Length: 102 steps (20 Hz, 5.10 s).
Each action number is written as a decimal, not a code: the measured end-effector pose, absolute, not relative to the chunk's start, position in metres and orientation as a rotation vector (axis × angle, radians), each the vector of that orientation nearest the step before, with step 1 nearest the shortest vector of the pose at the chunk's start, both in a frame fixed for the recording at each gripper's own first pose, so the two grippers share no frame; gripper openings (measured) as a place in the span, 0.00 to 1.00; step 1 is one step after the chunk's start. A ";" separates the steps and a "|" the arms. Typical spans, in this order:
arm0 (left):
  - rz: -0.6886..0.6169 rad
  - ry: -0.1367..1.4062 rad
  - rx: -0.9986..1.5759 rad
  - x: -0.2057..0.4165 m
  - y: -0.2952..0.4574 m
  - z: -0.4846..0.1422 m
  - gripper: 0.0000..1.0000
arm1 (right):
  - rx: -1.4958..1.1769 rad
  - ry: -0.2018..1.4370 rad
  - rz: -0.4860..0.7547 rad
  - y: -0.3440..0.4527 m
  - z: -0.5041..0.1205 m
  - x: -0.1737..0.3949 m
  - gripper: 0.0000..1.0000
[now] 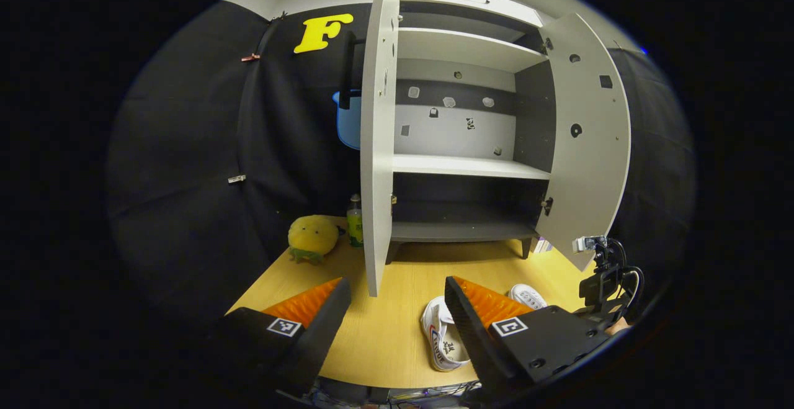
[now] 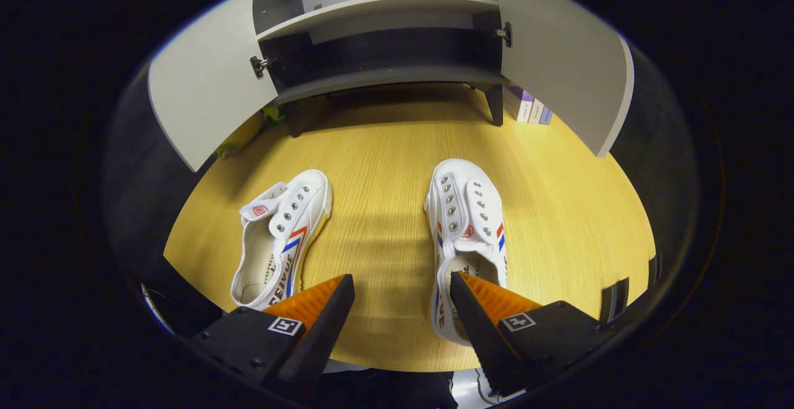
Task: Grab one shoe with the right hand and put it into the shoe cabinet, grab the other shoe with the left hand and put it into the shoe cabinet; then close the right door with the right hand and the left door with the left hand.
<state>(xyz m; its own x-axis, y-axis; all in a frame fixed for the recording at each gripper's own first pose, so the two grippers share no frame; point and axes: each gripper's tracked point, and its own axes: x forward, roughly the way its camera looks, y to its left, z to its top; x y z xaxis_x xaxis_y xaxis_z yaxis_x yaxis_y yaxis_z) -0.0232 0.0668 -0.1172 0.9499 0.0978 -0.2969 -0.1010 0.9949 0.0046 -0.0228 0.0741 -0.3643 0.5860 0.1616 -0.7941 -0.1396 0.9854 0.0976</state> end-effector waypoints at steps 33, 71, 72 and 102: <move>0.000 0.399 0.013 -0.031 0.022 -0.153 0.95 | 0.012 0.816 0.088 0.053 -0.372 0.051 0.05; 0.163 0.299 0.012 0.009 0.078 -0.111 0.95 | -0.358 0.099 0.293 0.165 0.046 0.359 0.05; 0.177 0.302 0.009 0.012 0.080 -0.112 0.95 | -0.358 0.112 0.294 0.169 0.044 0.373 0.05; 0.340 0.293 -0.063 -0.002 0.076 -0.111 0.95 | -0.068 0.467 0.215 0.165 -0.018 0.439 0.75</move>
